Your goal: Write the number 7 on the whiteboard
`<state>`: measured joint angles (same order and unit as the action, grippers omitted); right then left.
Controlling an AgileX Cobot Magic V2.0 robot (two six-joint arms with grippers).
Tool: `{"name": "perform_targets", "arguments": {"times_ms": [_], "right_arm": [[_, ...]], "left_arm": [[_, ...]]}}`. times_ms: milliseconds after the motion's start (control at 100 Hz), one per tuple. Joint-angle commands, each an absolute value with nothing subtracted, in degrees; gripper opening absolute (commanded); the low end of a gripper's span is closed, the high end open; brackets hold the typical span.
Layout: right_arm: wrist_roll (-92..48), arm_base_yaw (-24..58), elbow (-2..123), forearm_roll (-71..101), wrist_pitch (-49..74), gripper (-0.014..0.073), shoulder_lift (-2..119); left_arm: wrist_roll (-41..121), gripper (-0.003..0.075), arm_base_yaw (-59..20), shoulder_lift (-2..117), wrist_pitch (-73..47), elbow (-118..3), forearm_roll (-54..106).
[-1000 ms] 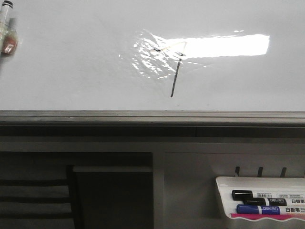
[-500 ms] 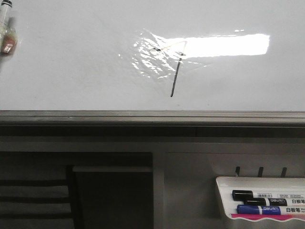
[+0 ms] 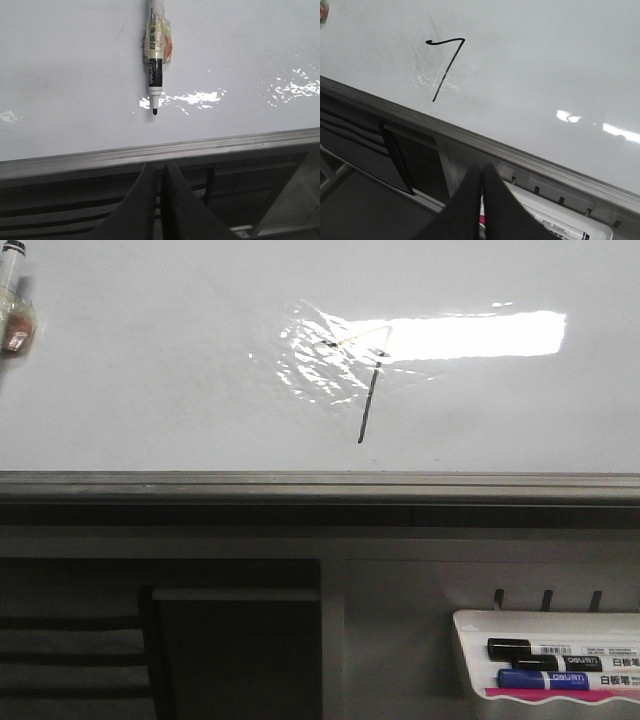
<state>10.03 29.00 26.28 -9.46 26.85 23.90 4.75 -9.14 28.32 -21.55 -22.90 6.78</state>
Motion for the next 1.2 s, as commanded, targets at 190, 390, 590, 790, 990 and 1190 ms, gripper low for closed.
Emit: {"name": "perform_targets", "arguments": {"times_ms": [190, 390, 590, 790, 990, 1190], "right_arm": [[9.8, 28.8, 27.8, -9.7, 23.2, -0.0071, 24.1], [9.8, 28.8, 27.8, -9.7, 23.2, -0.0071, 24.1], [9.8, 28.8, 27.8, -9.7, 23.2, -0.0071, 24.1], [9.8, 28.8, 27.8, -9.7, 23.2, -0.0071, 24.1], [9.8, 28.8, 27.8, -9.7, 23.6, -0.0071, 24.1], [9.8, 28.8, 27.8, -9.7, 23.7, -0.0071, 24.1]], "left_arm": [[4.1, -0.002, -9.1, 26.4, -17.0, -23.6, 7.5], [4.1, -0.002, -6.2, 15.5, -13.3, -15.6, 6.7], [4.1, -0.002, -3.3, 5.7, -3.1, -3.1, 6.7], [4.1, -0.002, -3.3, -0.9, 1.4, 1.9, 6.7], [4.1, -0.002, -3.2, -2.0, 1.5, 2.0, 6.7], [4.1, -0.002, -3.2, -2.0, 1.5, 2.0, 6.7]]}}
